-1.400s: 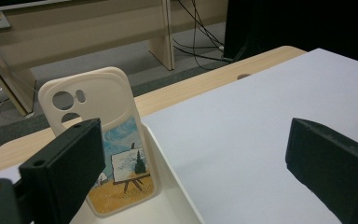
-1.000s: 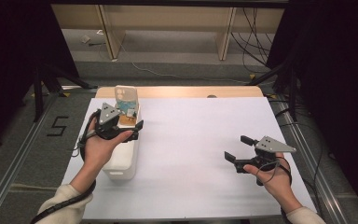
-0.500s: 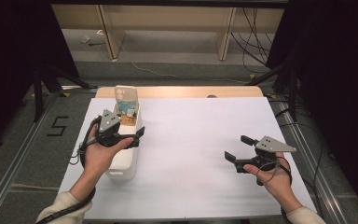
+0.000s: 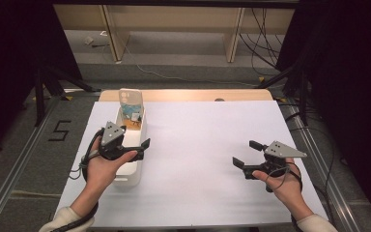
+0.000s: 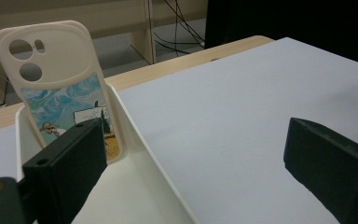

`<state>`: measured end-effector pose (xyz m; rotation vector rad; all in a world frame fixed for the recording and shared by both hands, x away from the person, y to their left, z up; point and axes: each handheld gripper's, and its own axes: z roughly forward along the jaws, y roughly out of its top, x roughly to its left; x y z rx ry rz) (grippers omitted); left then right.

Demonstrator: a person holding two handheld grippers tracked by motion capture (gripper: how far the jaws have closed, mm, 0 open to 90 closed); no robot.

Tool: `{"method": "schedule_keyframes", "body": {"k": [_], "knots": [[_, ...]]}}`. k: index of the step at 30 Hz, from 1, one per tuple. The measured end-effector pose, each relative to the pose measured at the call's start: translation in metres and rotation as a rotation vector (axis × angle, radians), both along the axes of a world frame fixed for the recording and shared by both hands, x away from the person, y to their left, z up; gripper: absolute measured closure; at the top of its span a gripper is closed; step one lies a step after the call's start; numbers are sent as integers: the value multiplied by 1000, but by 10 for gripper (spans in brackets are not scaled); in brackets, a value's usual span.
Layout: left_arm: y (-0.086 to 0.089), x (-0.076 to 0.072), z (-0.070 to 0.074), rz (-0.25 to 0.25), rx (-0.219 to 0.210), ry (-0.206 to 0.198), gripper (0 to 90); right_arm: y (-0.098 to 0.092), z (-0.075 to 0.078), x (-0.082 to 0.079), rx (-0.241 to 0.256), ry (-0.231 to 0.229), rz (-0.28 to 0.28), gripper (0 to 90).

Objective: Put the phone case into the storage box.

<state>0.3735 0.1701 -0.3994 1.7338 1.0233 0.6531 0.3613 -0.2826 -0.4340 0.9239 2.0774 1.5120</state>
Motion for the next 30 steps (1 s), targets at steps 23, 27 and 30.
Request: {"method": "schedule_keyframes", "body": {"k": [23, 27, 30], "knots": [[2, -13, -7, -21, 1, -1, 55, 0, 0, 0, -2, -4, 3, 87], [2, -15, -8, -20, -4, 0, 56, 1, -1, 0, -5, 3, 5, 87], [3, -16, -8, -24, -3, 0, 57, 1, -1, 0, -4, 2, 6, 87]]}}
